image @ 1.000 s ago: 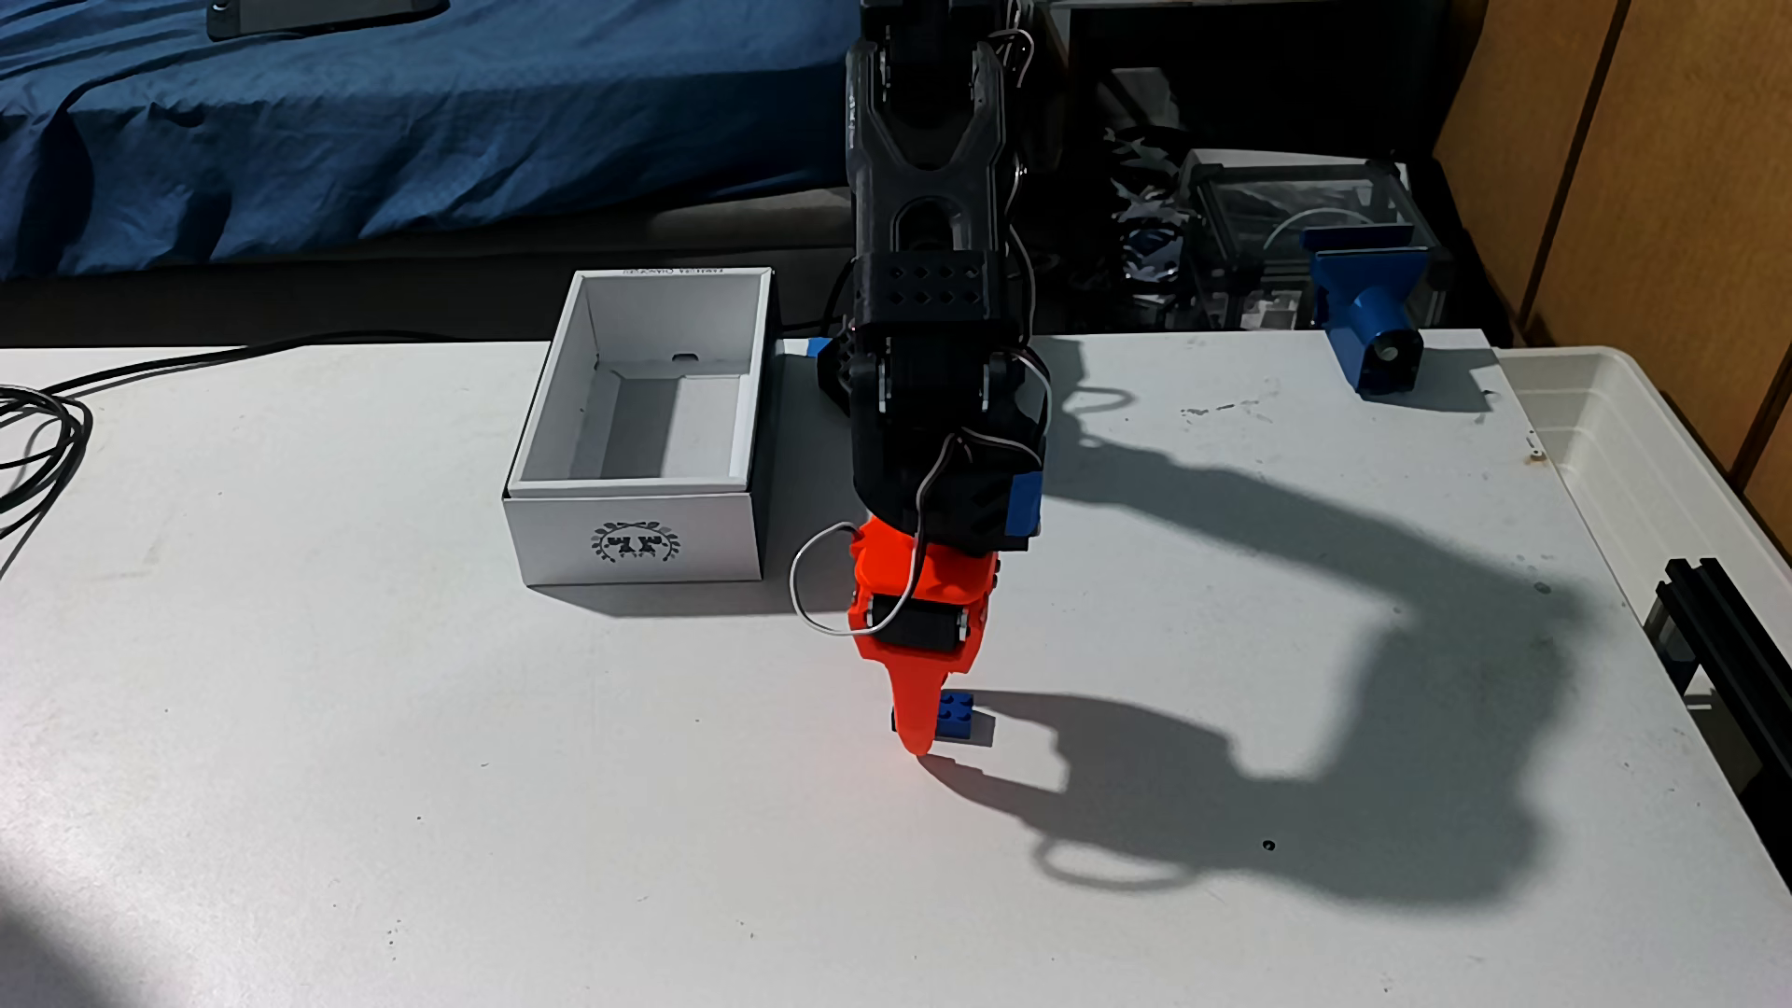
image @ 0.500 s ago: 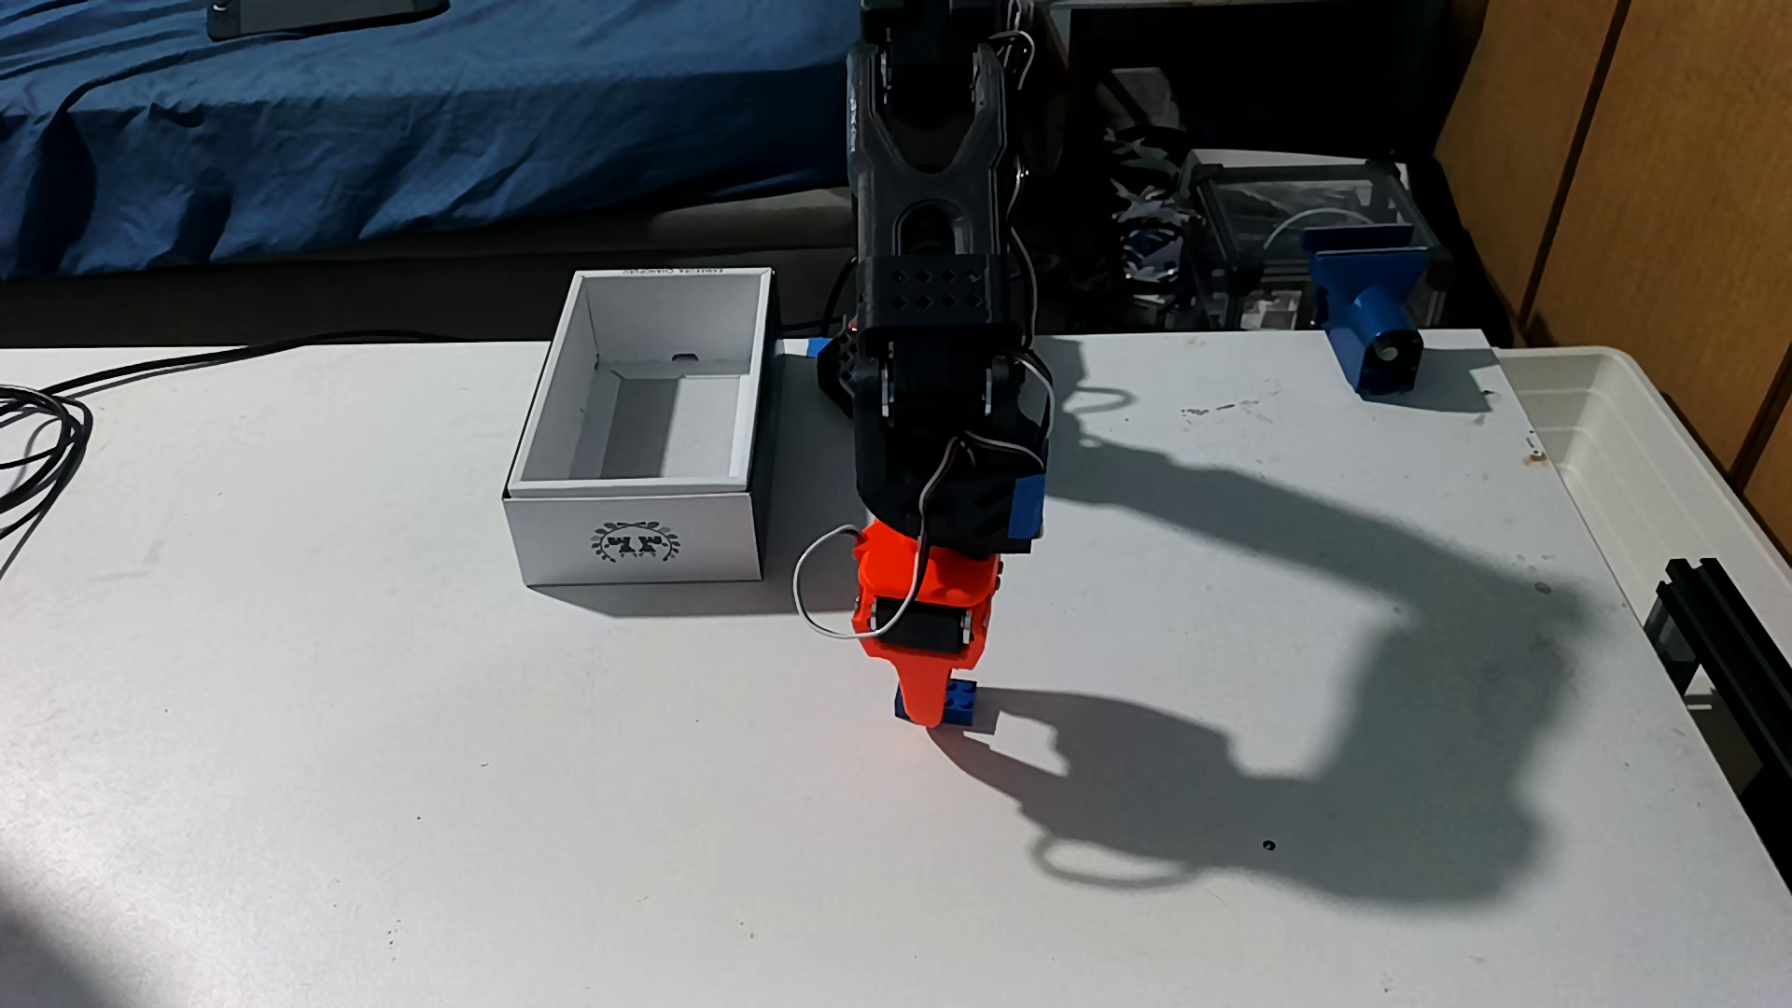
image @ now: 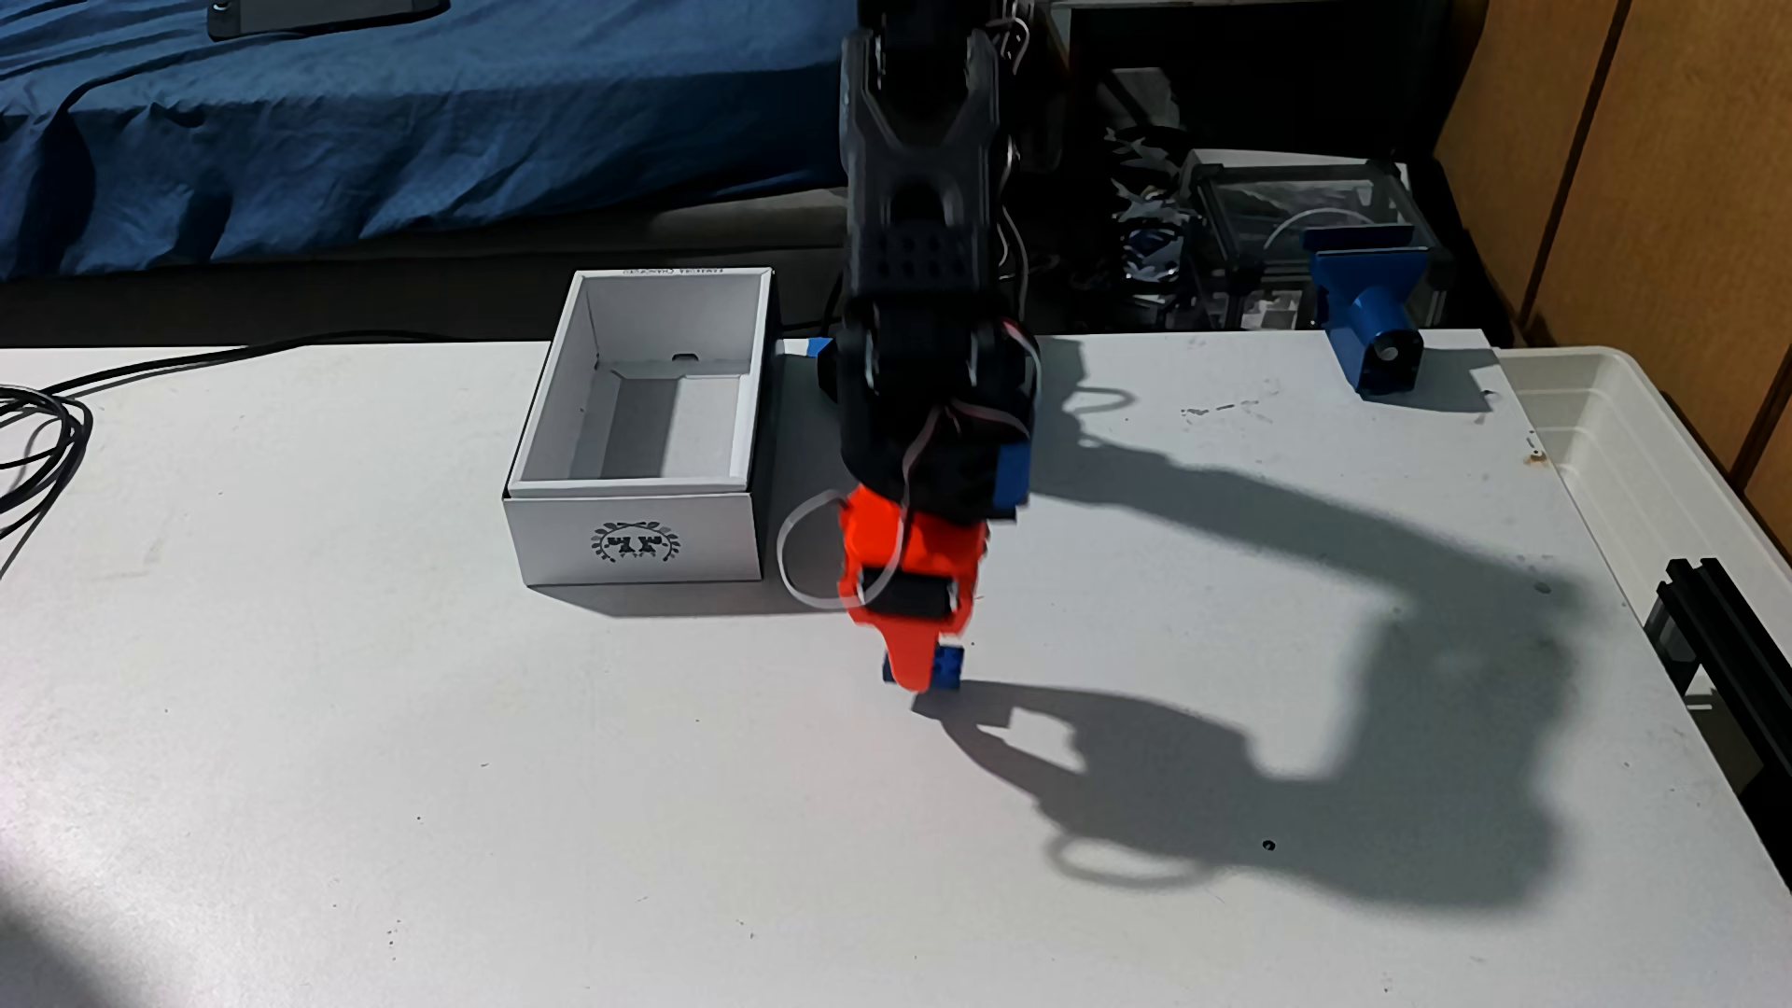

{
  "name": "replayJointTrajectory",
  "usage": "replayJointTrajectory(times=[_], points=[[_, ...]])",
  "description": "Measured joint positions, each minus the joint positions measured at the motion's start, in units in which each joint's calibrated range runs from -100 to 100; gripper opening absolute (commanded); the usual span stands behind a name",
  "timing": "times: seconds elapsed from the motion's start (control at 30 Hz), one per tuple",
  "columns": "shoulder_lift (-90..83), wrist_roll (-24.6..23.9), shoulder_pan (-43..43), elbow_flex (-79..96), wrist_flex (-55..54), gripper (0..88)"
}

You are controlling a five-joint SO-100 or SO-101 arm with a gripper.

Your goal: Grab the blue brick and place in box

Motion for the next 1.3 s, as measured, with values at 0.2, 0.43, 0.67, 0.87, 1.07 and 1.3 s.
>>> replayJointTrajectory(times=[0.2,0.43,0.67,0.87,1.07,1.3], points=[[-5.41,2.42,3.76,0.0,3.25,0.8],[-9.04,7.74,11.66,-0.27,7.47,0.9],[-13.43,14.42,21.99,-0.27,9.4,0.9],[-16.39,19.68,29.23,-0.27,12.38,0.9],[-17.91,24.42,35.28,-0.27,14.84,1.0],[-19.51,29.16,41.7,1.25,15.55,1.0]])
